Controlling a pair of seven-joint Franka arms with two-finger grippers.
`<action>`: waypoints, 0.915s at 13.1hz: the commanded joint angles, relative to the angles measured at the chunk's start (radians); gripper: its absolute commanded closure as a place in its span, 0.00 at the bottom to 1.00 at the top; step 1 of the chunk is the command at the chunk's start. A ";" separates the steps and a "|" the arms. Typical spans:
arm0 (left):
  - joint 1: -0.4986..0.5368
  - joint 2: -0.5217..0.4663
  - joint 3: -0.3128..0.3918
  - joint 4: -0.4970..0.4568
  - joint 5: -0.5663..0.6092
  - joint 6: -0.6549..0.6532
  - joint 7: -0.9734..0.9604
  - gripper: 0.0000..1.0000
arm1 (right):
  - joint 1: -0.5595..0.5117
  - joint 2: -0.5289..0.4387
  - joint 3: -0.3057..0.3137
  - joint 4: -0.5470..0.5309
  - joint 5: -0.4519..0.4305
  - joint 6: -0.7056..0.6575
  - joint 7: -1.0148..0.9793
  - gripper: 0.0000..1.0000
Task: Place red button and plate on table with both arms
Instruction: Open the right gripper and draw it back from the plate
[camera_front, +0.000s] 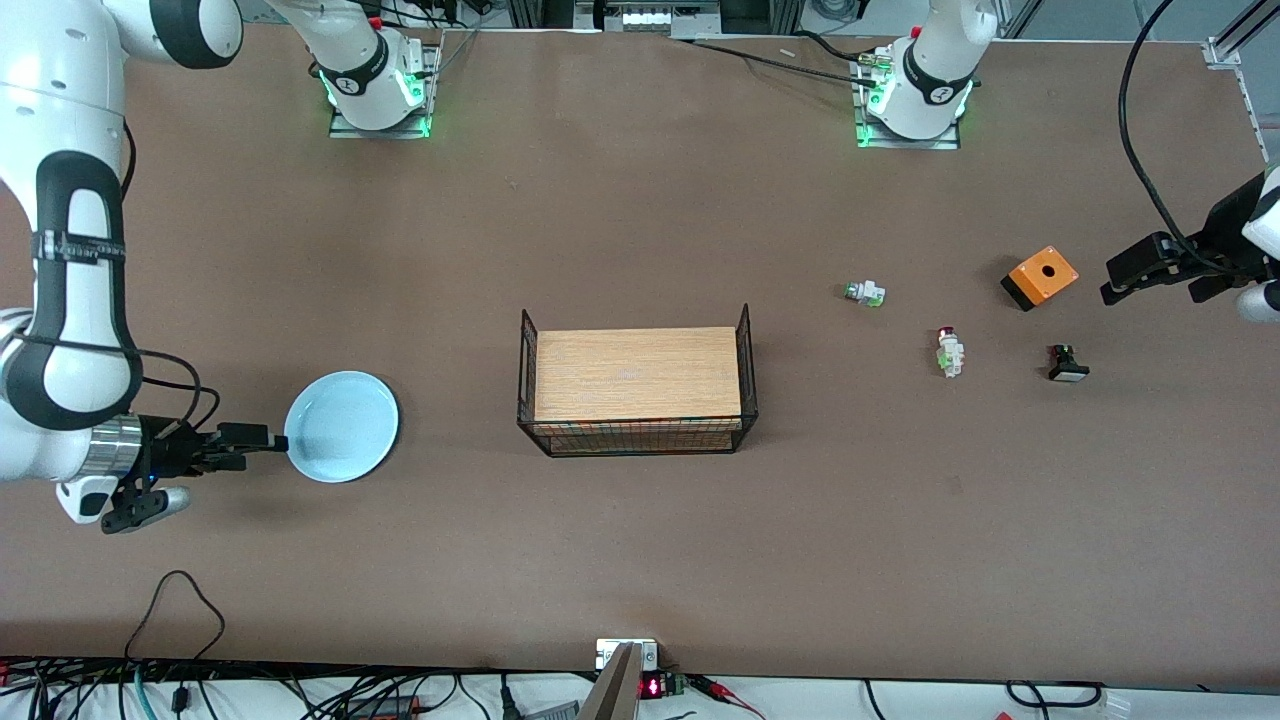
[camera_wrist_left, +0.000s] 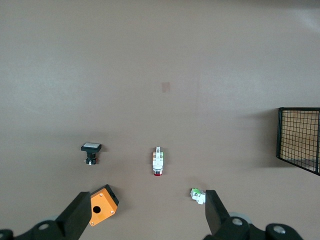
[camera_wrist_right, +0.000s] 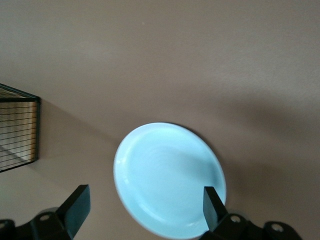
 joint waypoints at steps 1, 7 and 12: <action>-0.008 -0.023 0.015 -0.024 -0.024 0.009 0.011 0.00 | 0.039 -0.060 0.002 0.081 -0.093 -0.153 0.248 0.00; -0.008 -0.023 0.015 -0.023 -0.024 0.004 0.011 0.00 | 0.277 -0.237 -0.001 0.078 -0.432 -0.316 0.430 0.00; -0.008 -0.021 0.018 -0.024 -0.024 0.006 0.011 0.00 | 0.280 -0.258 0.006 0.081 -0.425 -0.391 0.557 0.00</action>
